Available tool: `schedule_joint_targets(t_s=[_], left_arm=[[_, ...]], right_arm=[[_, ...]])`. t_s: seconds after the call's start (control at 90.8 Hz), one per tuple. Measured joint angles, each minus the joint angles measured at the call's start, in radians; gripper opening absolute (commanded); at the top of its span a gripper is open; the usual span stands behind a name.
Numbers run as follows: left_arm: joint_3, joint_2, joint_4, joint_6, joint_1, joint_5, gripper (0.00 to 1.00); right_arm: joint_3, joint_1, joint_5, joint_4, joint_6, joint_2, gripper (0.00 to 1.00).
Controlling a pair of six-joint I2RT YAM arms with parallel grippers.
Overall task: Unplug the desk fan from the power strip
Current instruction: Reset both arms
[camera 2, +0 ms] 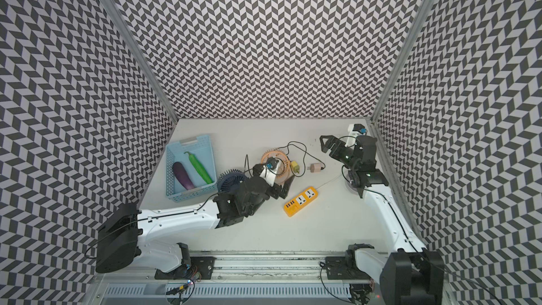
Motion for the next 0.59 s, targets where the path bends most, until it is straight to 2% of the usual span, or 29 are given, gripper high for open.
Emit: schedule_joint_targets(t_s=[0.11, 0.176, 0.286, 0.463, 0.529, 0.595], left_arm=[[0.09, -0.014, -0.043, 0.015, 0.135, -0.084, 1.0], [0.122, -0.021, -0.051, 0.043, 0.242, -0.119, 1.0], [0.106, -0.067, -0.052, 0.081, 0.453, -0.09, 1.0], [-0.13, -0.265, 0.068, 0.121, 0.827, 0.031, 0.98], [-0.235, -0.296, 0.161, 0.123, 0.926, 0.076, 0.97], [-0.333, -0.277, 0.251, 0.124, 0.988, 0.126, 0.93]], right_arm=[[0.057, 0.008, 0.022, -0.004, -0.002, 0.038, 0.99], [0.054, 0.014, 0.139, 0.018, -0.049, 0.045, 1.0], [-0.027, 0.015, 0.329, 0.127, -0.15, 0.042, 0.99], [-0.243, 0.016, 0.556, 0.307, -0.291, 0.016, 0.99], [-0.291, 0.016, 0.609, 0.366, -0.326, 0.021, 1.0], [-0.309, 0.016, 0.642, 0.423, -0.345, 0.043, 1.0]])
